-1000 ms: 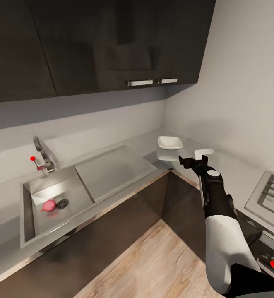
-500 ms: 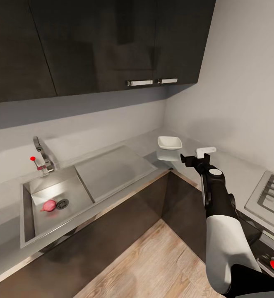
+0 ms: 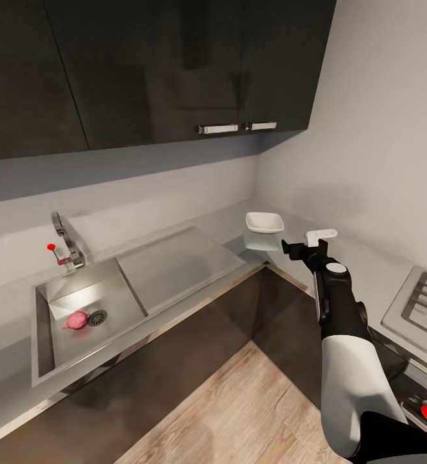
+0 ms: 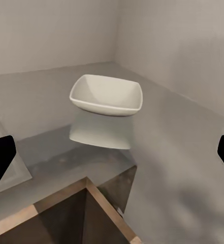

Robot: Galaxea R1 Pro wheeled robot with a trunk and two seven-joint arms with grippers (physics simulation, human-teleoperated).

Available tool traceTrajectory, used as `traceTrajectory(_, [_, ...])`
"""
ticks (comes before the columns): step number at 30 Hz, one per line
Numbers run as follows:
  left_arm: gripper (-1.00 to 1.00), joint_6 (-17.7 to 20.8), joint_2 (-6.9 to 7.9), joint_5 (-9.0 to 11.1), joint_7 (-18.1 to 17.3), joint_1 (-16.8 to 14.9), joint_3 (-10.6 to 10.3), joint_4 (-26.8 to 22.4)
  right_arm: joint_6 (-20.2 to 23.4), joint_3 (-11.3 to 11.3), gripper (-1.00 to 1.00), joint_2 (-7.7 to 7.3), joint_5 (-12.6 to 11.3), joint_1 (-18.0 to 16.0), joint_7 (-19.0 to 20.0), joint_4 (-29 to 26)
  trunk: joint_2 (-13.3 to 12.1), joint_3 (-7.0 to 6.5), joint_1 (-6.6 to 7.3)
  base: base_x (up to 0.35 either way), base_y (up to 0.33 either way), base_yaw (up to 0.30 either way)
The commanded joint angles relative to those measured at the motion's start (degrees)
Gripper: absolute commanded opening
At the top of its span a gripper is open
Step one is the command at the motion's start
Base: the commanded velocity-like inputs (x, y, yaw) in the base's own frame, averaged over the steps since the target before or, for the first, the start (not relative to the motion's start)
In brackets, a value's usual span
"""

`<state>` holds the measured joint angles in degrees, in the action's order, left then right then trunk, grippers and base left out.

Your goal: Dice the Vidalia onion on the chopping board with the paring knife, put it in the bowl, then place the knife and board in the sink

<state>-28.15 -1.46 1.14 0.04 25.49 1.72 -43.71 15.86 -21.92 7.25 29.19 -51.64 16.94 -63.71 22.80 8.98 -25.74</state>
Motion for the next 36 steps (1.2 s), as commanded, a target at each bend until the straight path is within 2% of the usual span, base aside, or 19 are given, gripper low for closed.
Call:
traceTrajectory(1, [1.00, -0.06, -0.03, 0.10, -0.01, 0.01, 0.08, 0.06, 0.14, -0.21, 1.00, 0.07, 0.60, -0.06, 0.55, -0.10, 0.12, 0.11, -0.04, 0.000, 0.000, 0.000])
traceTrajectory(10, [1.00, -0.13, -0.03, 0.09, -0.04, -0.01, 0.12, 0.52, 0.14, -0.20, 1.00, 0.12, 0.60, -0.06, 0.55, -0.10, 0.12, 0.11, -0.04, 0.150, -0.100, 0.000])
traceTrajectory(27, [1.00, -0.13, -0.05, 0.18, -0.04, -0.01, 0.11, 0.81, 0.22, -0.14, 1.00, 0.18, 0.60, -0.06, 0.55, -0.06, 0.12, 0.11, -0.04, 0.308, -0.022, 0.000])
traceTrajectory(36, [1.00, -0.15, -0.07, 0.11, -0.04, -0.01, 0.16, 1.71, 0.20, -0.11, 1.00, 0.21, 0.63, -0.06, 0.63, -0.02, 0.12, 0.11, -0.04, 0.285, -0.190, 0.000])
